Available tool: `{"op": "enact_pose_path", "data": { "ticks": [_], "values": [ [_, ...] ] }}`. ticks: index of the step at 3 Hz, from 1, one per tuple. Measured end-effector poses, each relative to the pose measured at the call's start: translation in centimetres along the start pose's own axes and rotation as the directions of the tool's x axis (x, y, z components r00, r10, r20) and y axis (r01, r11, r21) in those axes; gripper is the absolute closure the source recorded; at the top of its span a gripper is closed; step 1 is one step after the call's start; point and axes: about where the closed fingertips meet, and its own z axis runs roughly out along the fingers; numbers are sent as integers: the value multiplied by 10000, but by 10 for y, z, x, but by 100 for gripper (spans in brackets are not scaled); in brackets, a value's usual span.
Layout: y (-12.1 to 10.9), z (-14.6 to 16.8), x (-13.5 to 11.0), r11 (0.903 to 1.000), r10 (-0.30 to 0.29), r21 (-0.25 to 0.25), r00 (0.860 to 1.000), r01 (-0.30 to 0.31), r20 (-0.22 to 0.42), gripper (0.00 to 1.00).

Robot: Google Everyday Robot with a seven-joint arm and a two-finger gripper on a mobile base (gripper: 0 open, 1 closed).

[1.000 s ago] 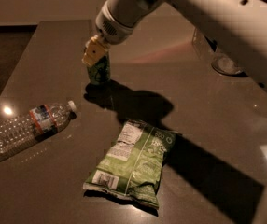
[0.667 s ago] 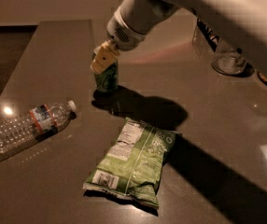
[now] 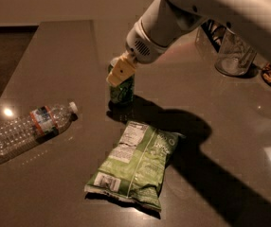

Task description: Move green can near green jalapeno chip bag

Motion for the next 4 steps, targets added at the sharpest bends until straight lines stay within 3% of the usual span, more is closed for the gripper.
{"op": "enact_pose_path", "data": {
  "ticks": [2,3,4],
  "values": [
    [3,-15,35,9984,444,364,9983,-430,-371,58],
    [5,-15,33,9986,396,354,9985,-383,-369,27],
    [6,-15,33,9987,373,353,9986,-360,-372,5]
  ]
}}
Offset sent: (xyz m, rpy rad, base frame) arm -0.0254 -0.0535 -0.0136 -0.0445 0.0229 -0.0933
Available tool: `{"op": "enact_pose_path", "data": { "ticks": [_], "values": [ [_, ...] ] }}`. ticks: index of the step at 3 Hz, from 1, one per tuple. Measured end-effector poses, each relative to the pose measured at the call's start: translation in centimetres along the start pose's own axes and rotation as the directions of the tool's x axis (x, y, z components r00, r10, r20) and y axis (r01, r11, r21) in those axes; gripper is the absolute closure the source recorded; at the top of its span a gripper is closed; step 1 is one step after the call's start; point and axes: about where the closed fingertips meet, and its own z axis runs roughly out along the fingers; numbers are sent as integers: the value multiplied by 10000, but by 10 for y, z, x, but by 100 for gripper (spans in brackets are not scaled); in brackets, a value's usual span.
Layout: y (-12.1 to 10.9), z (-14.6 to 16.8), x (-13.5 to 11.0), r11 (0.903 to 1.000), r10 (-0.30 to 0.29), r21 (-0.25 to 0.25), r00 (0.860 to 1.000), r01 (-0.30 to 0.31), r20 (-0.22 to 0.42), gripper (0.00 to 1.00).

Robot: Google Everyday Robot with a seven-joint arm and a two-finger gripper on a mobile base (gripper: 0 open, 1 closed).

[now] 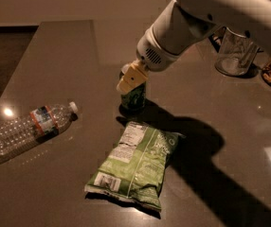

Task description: Move green can near green jalapeno chip bag

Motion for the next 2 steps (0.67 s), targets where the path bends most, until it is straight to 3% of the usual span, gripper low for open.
{"op": "enact_pose_path", "data": {
  "ticks": [2],
  "values": [
    [1,0,0,10000,-18,1,10000,18,-1,0]
  ]
}}
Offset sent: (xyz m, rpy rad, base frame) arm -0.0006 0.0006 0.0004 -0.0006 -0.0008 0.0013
